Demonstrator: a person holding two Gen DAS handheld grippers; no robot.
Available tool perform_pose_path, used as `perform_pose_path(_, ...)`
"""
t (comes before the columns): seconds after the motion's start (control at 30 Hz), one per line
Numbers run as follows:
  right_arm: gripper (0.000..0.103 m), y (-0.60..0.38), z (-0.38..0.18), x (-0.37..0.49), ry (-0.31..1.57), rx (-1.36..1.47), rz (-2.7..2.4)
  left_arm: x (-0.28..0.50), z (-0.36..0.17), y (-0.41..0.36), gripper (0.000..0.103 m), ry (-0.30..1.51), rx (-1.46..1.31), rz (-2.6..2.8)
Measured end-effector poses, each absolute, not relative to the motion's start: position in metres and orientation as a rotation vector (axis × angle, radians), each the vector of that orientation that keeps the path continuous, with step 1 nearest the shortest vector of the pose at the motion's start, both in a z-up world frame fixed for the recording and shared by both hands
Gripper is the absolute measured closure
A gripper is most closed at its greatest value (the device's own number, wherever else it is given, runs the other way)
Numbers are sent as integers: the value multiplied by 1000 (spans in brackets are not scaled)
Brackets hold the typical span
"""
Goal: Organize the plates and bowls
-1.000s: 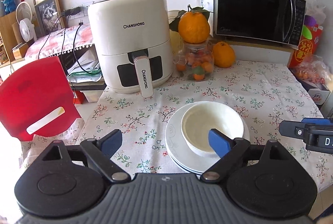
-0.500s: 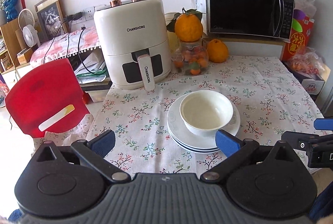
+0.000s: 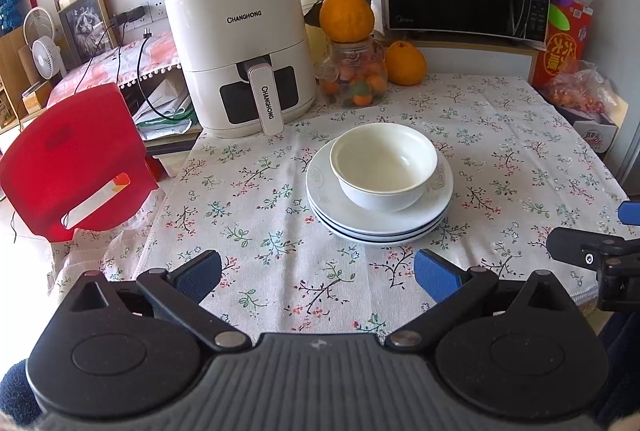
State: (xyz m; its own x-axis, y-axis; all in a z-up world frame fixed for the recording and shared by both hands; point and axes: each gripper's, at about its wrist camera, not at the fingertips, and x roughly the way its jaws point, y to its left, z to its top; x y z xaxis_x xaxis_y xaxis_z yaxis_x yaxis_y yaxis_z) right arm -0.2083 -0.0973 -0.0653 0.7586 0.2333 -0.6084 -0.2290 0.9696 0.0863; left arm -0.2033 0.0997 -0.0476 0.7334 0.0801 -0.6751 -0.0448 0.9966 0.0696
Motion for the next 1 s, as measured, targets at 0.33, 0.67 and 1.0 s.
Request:
perform_pose_path(0.33, 4, -98, -66, -205, 666, 2, 254, -203, -45, 98, 0, 738, 20, 23)
perform_pose_path(0.67, 4, -99, -67, -202, 664, -16, 235, -197, -51, 95, 0, 765, -9, -25)
perform_pose_path(1.0, 4, -100, -69, -198, 673, -18, 225, -191, -53, 92, 0, 780, -24, -47)
